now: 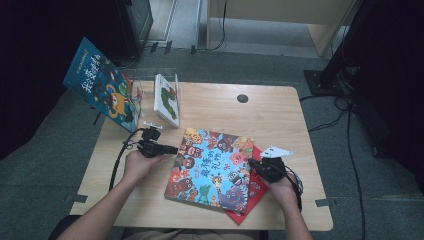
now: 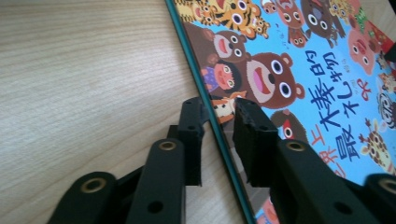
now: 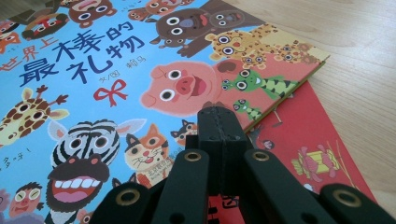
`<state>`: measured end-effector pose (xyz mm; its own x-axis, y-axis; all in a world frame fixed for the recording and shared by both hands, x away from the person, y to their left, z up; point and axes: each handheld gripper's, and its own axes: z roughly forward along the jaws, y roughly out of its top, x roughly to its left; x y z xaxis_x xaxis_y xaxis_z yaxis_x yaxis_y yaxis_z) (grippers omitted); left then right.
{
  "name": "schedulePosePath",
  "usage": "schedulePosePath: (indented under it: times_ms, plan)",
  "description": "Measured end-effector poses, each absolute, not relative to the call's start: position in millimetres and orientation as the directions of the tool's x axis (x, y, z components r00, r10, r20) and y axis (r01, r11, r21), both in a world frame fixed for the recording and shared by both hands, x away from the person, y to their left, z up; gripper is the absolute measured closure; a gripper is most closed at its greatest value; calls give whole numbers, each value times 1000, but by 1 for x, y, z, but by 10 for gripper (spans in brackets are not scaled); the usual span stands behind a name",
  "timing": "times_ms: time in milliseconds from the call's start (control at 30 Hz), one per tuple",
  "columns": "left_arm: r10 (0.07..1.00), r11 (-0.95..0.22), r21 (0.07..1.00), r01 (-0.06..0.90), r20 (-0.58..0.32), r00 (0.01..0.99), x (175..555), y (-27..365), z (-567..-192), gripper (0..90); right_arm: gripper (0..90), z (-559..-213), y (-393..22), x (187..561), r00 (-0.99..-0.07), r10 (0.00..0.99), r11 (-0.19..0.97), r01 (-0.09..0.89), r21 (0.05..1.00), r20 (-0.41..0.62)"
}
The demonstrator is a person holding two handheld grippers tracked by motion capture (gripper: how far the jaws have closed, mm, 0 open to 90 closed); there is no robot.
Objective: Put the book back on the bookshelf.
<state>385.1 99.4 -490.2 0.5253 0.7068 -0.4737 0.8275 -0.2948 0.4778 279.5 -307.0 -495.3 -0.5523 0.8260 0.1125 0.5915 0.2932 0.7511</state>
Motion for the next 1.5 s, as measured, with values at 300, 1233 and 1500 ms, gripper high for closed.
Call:
schedulePosePath:
  times_ms: [300,1233,1500]
  plan:
    - [709,-330,459,825,-456,537,384,95,-489,556,900,-498,-308,280,-553,824,292,603,742,125]
    - [700,-363,353,862,-508,503,384,73,-492,465,900,-500,-307,279,-573,814,320,574,754,91]
    - [708,-351,330,876,-519,479,386,70,-491,435,900,-500,-307,279,-574,814,321,573,754,90]
